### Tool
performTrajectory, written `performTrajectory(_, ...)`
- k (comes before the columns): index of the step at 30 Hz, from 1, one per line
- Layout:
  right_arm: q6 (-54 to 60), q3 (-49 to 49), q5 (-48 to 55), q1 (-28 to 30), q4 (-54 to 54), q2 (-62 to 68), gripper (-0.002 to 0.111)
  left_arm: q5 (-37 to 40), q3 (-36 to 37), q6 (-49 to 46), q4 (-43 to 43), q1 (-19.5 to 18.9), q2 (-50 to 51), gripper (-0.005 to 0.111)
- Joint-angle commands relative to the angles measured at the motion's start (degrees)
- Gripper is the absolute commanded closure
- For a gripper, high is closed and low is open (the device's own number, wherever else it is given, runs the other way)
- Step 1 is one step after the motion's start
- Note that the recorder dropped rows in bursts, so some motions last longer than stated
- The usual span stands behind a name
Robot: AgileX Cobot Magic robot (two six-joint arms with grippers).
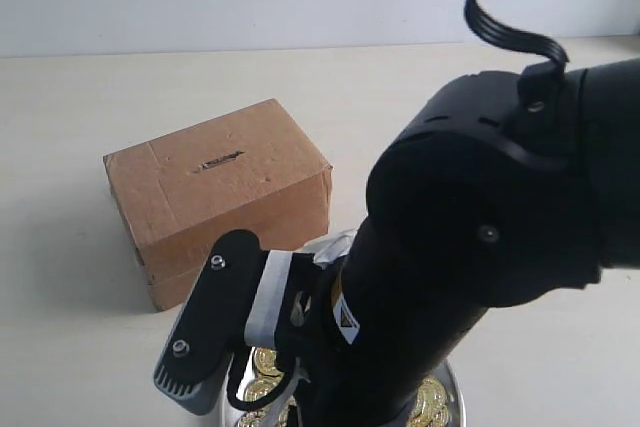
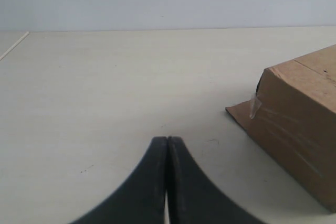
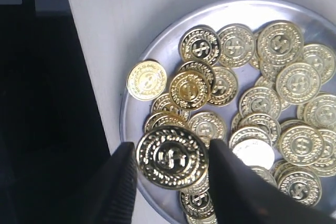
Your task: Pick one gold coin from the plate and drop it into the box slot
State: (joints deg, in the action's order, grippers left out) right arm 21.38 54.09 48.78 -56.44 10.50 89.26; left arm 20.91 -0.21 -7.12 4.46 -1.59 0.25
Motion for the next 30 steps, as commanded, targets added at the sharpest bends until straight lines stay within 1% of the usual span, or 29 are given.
performTrajectory(1,0.1,0.1,0.9,0.1,0.0,-1.6,0.085,-0.5,0.2,0.0,0.6,-0.2,-0.3,0.107)
performTrajectory(7,0.1,0.1,3.1,0.1,0.6,-2.0,0.085,-0.5,0.2,0.0,0.5,-0.2,-0.3,0.107)
performTrajectory(9,0.1,0.1,3.0,0.1,1.2,-2.0,0.085,-1.9,0.2,0.1,-0.7,-0.2,-0.3,0.107)
performTrajectory(12,0.1,0.1,3.0,0.1,1.5,-2.0,0.085,-7.8,0.2,7.9,16.0,-0.2,-0.3,0.107)
performTrajectory(13,0.1,0.1,3.0,0.1,1.5,-2.0,0.085,-11.7,0.2,10.3,27.2,-0.2,-0.3,0.107)
performTrajectory(14,0.1,0.1,2.9,0.1,1.5,-2.0,0.085,-12.4,0.2,12.4,33.8,-0.2,-0.3,0.107)
performTrajectory(15,0.7,0.1,2.8,0.1,1.5,-2.0,0.085,-12.5,0.2,13.2,38.9,-0.2,-0.3,0.107)
performTrajectory(16,1.4,0.1,2.8,0.1,1.5,-2.0,0.085,-12.0,0.2,13.2,41.5,-0.2,-0.3,0.107)
performTrajectory(17,1.7,0.3,2.8,0.1,1.5,-2.0,0.085,-9.6,0.2,12.8,43.7,-0.2,-0.3,0.107)
performTrajectory(19,2.1,1.6,3.8,0.1,1.3,-2.2,0.085,-1.3,-0.7,7.1,46.5,-0.2,-0.3,0.107)
performTrajectory(20,3.0,3.0,5.4,0.1,1.3,-2.2,0.085,2.1,-1.5,1.3,50.9,-0.2,-0.3,0.107)
performTrajectory(23,3.0,6.4,8.4,0.1,1.3,-2.2,0.085,5.3,-2.5,-9.8,65.0,-0.2,2.3,0.107)
performTrajectory(24,3.1,7.3,9.0,0.1,1.0,-2.2,0.085,5.9,-2.7,-11.4,66.6,-0.2,3.5,0.107)
performTrajectory(26,3.1,8.8,10.5,0.1,0.9,-2.2,0.085,7.4,-3.3,-12.8,67.0,-0.2,6.4,0.107)
performTrajectory(28,4.4,11.6,13.2,0.1,0.9,-2.2,0.085,11.2,-5.7,-15.8,67.8,-0.2,15.0,0.107)
performTrajectory(30,4.4,14.4,16.3,0.1,-0.6,-2.2,0.085,17.1,-9.6,-25.2,74.4,-0.2,25.5,0.107)
